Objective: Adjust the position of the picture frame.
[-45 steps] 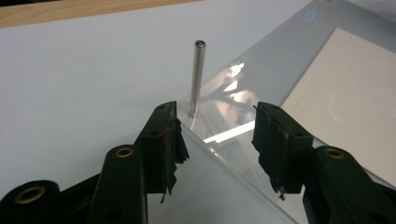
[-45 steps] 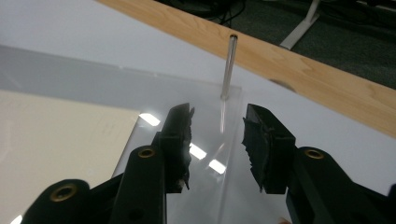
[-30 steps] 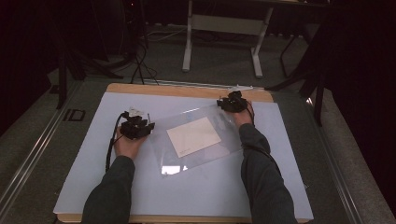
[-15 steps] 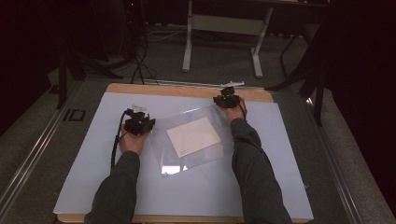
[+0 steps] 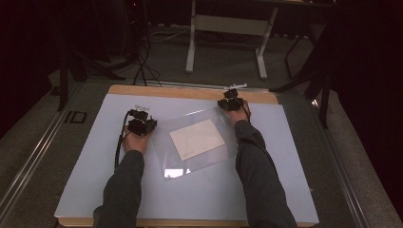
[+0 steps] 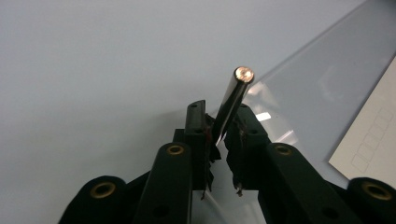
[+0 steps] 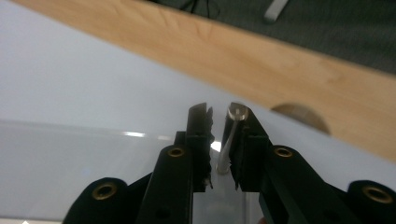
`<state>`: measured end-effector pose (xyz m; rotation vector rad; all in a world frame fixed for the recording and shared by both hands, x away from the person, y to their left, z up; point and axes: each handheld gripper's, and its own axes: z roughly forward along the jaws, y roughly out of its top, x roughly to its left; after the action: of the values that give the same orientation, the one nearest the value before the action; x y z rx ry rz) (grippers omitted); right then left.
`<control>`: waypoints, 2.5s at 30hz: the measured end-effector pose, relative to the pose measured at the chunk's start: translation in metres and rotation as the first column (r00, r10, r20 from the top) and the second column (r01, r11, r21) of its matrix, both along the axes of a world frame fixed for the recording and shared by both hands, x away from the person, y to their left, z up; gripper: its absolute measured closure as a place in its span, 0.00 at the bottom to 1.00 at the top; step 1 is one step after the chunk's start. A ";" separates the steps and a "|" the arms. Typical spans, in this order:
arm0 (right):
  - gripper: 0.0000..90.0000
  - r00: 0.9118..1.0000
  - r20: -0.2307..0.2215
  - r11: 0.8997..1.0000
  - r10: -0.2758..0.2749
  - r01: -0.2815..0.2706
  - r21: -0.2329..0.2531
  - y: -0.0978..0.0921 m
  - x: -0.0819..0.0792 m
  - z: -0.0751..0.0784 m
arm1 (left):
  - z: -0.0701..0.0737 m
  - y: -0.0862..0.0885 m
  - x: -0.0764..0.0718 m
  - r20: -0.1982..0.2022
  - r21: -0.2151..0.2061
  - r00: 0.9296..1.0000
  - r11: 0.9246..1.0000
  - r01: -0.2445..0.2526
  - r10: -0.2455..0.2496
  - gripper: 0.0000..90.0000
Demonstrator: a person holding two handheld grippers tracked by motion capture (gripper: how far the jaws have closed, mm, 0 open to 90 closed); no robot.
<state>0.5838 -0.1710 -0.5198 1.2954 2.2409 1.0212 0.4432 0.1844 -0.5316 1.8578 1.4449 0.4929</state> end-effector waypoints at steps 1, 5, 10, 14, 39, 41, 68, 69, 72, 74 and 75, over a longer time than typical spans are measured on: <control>0.93 1.000 -0.010 1.000 -0.011 0.011 -0.005 0.000 0.001 -0.001 | 0.000 0.000 0.000 -0.001 0.004 1.000 1.000 -0.001 0.001 0.89; 0.94 0.998 -0.009 0.998 -0.055 0.055 -0.004 0.001 -0.002 0.000 | 0.000 -0.001 0.001 -0.001 0.005 1.000 1.000 -0.008 0.008 0.92; 0.94 0.999 -0.038 1.000 -0.024 0.023 -0.017 -0.004 -0.005 0.003 | 0.000 0.000 -0.001 -0.002 -0.006 1.000 1.000 -0.007 0.007 0.93; 0.94 0.998 -0.059 1.000 0.024 -0.024 -0.003 -0.012 -0.011 0.010 | 0.005 0.001 -0.002 0.005 -0.021 1.000 1.000 -0.004 0.004 0.93; 0.93 0.995 -0.044 0.996 0.091 -0.091 0.010 -0.052 -0.112 0.035 | 0.024 -0.004 0.000 -0.008 -0.054 0.996 0.995 0.086 -0.086 0.92; 0.92 0.996 -0.041 0.997 0.081 -0.080 0.019 -0.058 -0.114 0.034 | 0.021 -0.012 0.003 -0.023 -0.041 0.996 0.995 0.088 -0.089 0.92; 0.91 0.994 -0.077 0.993 0.078 -0.071 0.096 -0.067 -0.112 0.001 | 0.005 -0.020 0.000 -0.040 -0.007 0.997 0.998 0.059 -0.059 0.92; 0.91 0.994 -0.074 0.993 0.078 -0.071 0.099 -0.067 -0.112 0.001 | 0.005 -0.020 -0.001 -0.040 -0.003 0.997 0.998 0.059 -0.060 0.92; 0.91 0.995 -0.066 0.992 0.076 -0.069 0.101 -0.067 -0.113 0.000 | 0.005 -0.020 -0.002 -0.037 0.002 0.998 0.998 0.057 -0.057 0.92; 0.91 0.995 -0.065 0.992 0.072 -0.065 0.105 -0.066 -0.113 0.000 | 0.005 -0.020 -0.003 -0.035 0.003 0.998 0.999 0.052 -0.052 0.93; 0.91 0.995 -0.062 0.993 0.072 -0.066 0.102 -0.066 -0.113 0.000 | 0.005 -0.020 -0.004 -0.036 0.002 0.998 0.999 0.051 -0.051 0.93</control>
<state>0.4703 -0.2365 -0.5200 1.3186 2.3252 1.1451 0.4393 0.1648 -0.5268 1.9099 1.4172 0.4399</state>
